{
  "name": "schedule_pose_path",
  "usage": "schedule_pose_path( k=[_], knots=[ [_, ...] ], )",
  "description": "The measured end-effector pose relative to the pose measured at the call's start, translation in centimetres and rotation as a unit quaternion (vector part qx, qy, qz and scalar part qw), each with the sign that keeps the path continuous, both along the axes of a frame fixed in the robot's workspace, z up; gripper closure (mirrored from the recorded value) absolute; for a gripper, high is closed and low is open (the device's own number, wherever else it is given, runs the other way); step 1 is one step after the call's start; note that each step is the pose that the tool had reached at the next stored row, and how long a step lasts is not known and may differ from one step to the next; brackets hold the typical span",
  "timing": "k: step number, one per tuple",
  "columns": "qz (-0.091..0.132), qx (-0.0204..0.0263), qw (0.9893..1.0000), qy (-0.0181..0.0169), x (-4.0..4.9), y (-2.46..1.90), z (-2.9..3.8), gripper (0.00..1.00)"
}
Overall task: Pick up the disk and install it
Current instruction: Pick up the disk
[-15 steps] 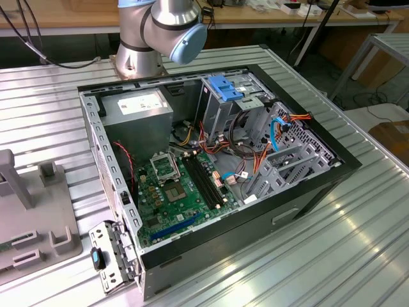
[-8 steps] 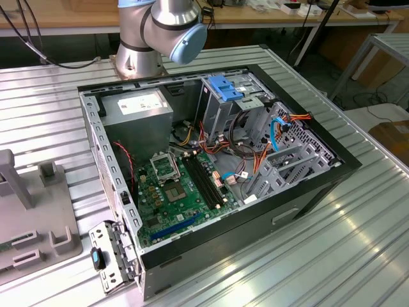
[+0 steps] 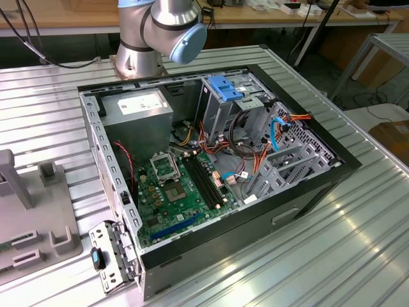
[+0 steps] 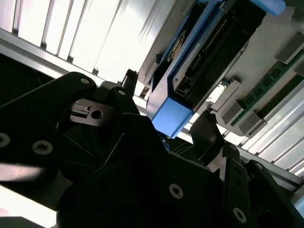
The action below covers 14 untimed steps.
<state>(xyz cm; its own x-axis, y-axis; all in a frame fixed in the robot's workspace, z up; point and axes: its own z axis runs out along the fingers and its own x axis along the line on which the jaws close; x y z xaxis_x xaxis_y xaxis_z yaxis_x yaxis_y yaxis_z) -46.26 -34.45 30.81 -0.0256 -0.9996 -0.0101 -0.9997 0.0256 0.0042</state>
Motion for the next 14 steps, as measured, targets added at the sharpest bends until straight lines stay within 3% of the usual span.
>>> schedule_pose_path(
  k=[3, 14],
  knots=[
    [0.000, 0.0006, 1.0000, -0.0083, -0.02, -0.02, -0.01, 0.28],
    [0.002, 0.0042, 0.9999, -0.0112, -0.15, -0.26, -0.02, 0.28]
  ],
)
